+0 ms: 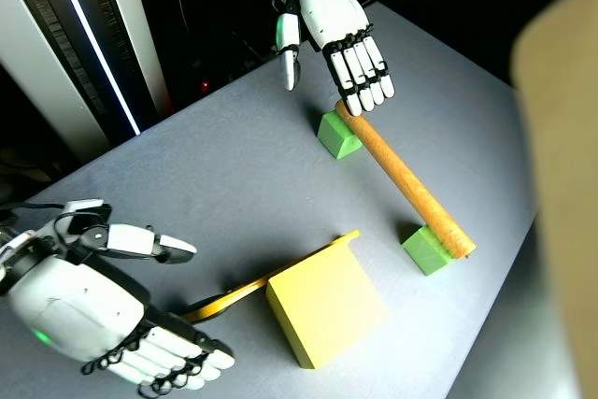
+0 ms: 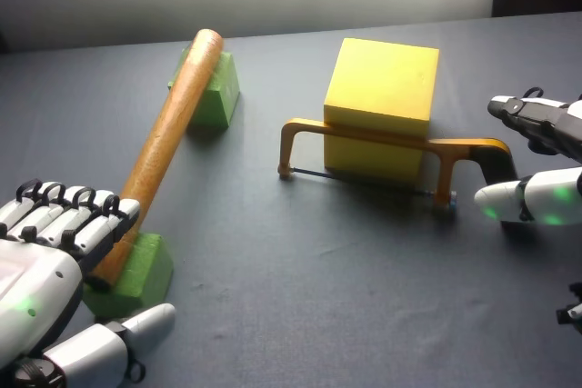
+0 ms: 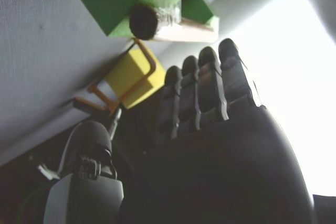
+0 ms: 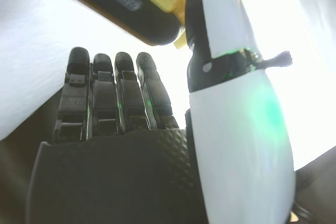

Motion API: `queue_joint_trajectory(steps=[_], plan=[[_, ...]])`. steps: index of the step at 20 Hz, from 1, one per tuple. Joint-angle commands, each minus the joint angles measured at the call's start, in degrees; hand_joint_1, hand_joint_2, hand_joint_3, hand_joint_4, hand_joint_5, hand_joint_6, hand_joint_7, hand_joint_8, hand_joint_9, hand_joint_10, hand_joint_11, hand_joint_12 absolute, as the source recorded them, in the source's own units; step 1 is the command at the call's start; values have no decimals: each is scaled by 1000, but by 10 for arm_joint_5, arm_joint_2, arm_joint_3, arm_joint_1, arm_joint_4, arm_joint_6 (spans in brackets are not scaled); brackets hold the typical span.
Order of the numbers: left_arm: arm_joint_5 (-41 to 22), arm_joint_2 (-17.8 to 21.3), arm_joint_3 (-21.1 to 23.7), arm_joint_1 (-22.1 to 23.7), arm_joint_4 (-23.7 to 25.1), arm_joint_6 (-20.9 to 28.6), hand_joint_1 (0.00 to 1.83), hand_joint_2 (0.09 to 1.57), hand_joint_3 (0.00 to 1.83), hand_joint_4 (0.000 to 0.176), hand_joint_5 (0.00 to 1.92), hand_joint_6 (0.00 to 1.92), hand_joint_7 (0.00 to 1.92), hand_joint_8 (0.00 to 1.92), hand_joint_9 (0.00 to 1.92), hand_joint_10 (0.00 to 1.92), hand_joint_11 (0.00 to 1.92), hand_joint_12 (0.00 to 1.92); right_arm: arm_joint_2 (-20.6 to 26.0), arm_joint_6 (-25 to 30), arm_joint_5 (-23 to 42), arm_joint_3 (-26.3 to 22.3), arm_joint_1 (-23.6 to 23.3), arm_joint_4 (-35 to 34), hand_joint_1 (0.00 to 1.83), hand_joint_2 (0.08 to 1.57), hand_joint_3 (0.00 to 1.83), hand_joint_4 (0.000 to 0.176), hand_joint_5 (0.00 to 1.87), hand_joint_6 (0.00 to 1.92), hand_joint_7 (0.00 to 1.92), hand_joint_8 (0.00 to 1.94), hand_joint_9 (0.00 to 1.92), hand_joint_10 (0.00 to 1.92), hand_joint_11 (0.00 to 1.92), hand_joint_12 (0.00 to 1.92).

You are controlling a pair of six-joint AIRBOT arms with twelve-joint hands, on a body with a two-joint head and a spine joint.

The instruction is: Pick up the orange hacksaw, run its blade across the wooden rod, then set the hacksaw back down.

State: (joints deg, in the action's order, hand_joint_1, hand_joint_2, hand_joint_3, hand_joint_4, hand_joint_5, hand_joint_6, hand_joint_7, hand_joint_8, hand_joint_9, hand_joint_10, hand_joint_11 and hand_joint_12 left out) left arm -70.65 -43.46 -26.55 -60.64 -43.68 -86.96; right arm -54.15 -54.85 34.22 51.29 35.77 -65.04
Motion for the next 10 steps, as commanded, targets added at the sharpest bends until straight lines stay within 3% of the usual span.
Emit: queue_joint_trajectory(steps=[1, 10], plan=[[-65, -4, -3, 2, 29, -1, 0, 1275, 0, 0, 149, 0, 146, 0, 108, 1, 0, 167, -2, 4, 35, 4, -8, 19, 1194, 960, 0, 0, 136, 1, 111, 3, 81, 3, 0, 355], [-67, -19, -15, 2, 30, 1, 0, 1270, 0, 0, 150, 2, 130, 4, 89, 4, 0, 136, -40, 4, 30, 41, -11, 2, 1195, 967, 9, 0, 196, 4, 160, 7, 123, 7, 0, 477]])
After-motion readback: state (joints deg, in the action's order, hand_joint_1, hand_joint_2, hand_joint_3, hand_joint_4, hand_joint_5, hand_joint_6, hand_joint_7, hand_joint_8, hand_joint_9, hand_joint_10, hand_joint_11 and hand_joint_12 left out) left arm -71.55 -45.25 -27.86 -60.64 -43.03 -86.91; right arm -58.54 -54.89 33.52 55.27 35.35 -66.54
